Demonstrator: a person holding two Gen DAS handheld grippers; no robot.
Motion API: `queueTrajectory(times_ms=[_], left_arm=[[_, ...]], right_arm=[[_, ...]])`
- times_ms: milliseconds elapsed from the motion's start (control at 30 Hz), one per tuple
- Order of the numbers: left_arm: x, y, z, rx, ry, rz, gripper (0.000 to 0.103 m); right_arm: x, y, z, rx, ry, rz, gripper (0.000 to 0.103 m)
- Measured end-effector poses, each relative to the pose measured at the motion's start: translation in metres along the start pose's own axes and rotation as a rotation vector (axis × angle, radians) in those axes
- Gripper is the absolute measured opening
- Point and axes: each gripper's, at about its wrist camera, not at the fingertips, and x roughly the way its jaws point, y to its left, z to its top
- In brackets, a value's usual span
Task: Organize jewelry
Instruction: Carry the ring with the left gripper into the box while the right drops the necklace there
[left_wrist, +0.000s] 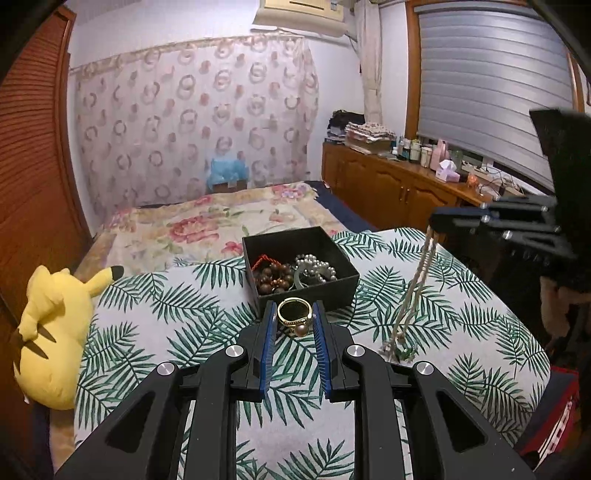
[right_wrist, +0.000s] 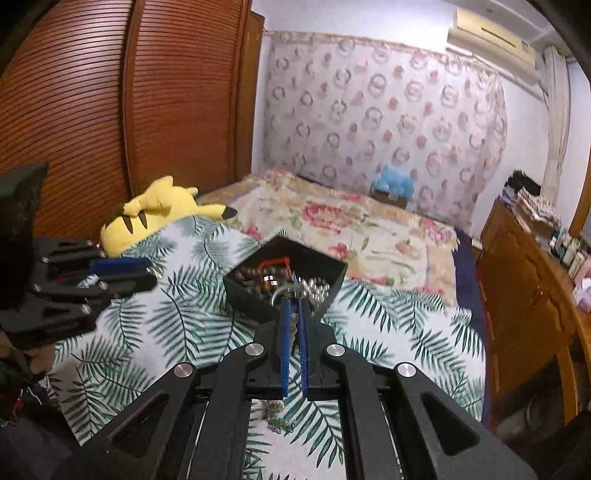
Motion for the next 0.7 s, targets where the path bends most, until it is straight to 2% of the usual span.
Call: queueTrajectory(times_ms=[400,700], left_arm=[[0.000,0.000,0.008,0.006,-0.009,0.003,0.018],[0.014,0.002,0.017,0.009,-0.008,0.002,0.018]], right_arm=[[-0.034,-0.001,0.045,-0.043,-0.092,-0.031,0.005],[-0.029,-0.013,0.075,-0.057,-0.121,-0.063,0.005]])
